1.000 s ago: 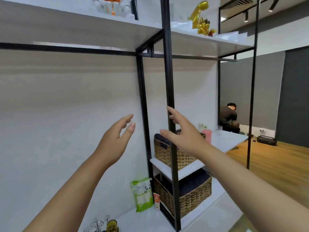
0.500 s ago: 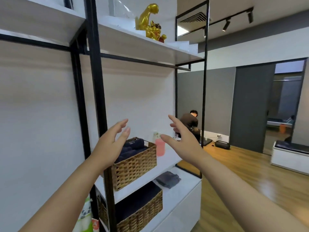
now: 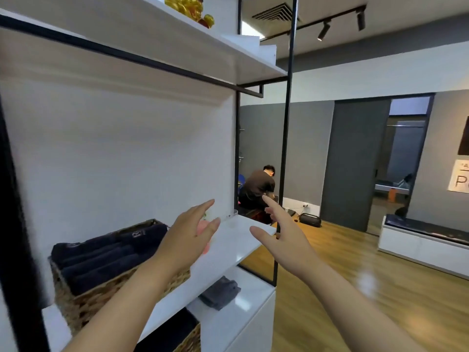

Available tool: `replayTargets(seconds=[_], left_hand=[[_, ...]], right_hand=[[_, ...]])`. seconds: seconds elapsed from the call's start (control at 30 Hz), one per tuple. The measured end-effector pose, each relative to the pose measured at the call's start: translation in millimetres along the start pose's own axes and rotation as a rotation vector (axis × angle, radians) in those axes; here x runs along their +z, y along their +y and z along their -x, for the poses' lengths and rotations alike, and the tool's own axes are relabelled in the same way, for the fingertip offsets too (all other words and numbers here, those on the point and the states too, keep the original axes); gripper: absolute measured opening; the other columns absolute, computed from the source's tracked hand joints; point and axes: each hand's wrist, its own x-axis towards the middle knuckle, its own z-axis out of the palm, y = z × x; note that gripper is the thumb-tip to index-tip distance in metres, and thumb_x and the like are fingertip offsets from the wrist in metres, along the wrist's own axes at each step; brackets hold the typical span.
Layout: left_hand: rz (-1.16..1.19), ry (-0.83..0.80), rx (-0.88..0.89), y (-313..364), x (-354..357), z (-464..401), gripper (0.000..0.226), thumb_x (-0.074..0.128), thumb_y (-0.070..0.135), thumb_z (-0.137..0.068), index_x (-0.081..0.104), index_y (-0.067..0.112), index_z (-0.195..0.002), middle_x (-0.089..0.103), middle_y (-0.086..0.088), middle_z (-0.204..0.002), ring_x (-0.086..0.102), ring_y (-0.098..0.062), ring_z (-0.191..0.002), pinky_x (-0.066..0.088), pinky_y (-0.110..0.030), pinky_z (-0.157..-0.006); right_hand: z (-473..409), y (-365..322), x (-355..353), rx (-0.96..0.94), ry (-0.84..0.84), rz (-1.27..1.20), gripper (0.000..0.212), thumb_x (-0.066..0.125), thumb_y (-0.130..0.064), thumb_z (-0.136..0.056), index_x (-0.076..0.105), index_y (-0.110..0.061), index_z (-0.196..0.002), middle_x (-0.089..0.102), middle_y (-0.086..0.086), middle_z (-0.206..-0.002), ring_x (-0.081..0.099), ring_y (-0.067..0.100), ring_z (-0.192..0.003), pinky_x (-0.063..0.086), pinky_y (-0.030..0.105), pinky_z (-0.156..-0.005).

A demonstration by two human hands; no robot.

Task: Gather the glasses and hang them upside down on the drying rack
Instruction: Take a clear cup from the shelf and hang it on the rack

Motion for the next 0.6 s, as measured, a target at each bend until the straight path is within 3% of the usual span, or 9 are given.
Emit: replayTargets(seconds=[0.1,0.27,0.37,0.6], left_hand=[[0.069,-0.012,0.005,-20,44,-61,0.059,0.046,0.058,-0.101,0.033,0.044,-0.157,0.038,0.023,-0.154,0.042,-0.001,-0.132,0.034,-0.027,-0.107],[0.137,-0.003,0.011,-38,103,-146,0.058,0.047,0.06,-0.099,0.035,0.047,-0.154,0.041,0.02,-0.158,0.04,-0.005,-0.144,0.037,-0.038,-0.117],[0.113,-0.009,0.037,-40,128,-184,0.055,0.049,0.055,-0.101,0.037,0.044,-0.154,0.043,0.019,-0.156,0.041,-0.005,-0.143,0.035,-0.033,-0.116],[0.029,0.021,-0.025,-71,185,-250,0.06,0.053,0.056,-0.1,0.036,0.041,-0.155,0.044,0.015,-0.157,0.04,-0.008,-0.144,0.037,-0.04,-0.118]], right_hand=[[-42,41,0,0.028,0.0,0.016,0.079,0.07,-0.054,-0.092,0.025,-0.055,-0.157,0.034,-0.029,-0.157,0.03,-0.008,-0.139,0.036,0.034,-0.115],[-104,95,-17,0.055,0.008,0.033,0.077,0.069,-0.053,-0.094,0.025,-0.055,-0.157,0.034,-0.027,-0.161,0.031,-0.003,-0.145,0.037,0.036,-0.118],[-137,125,-30,0.055,0.022,0.028,0.078,0.069,-0.053,-0.094,0.025,-0.054,-0.158,0.036,-0.024,-0.161,0.032,0.0,-0.147,0.038,0.04,-0.119],[-210,204,-41,0.06,-0.005,-0.017,0.078,0.069,-0.053,-0.094,0.026,-0.05,-0.159,0.037,-0.019,-0.162,0.035,0.003,-0.145,0.042,0.042,-0.115]])
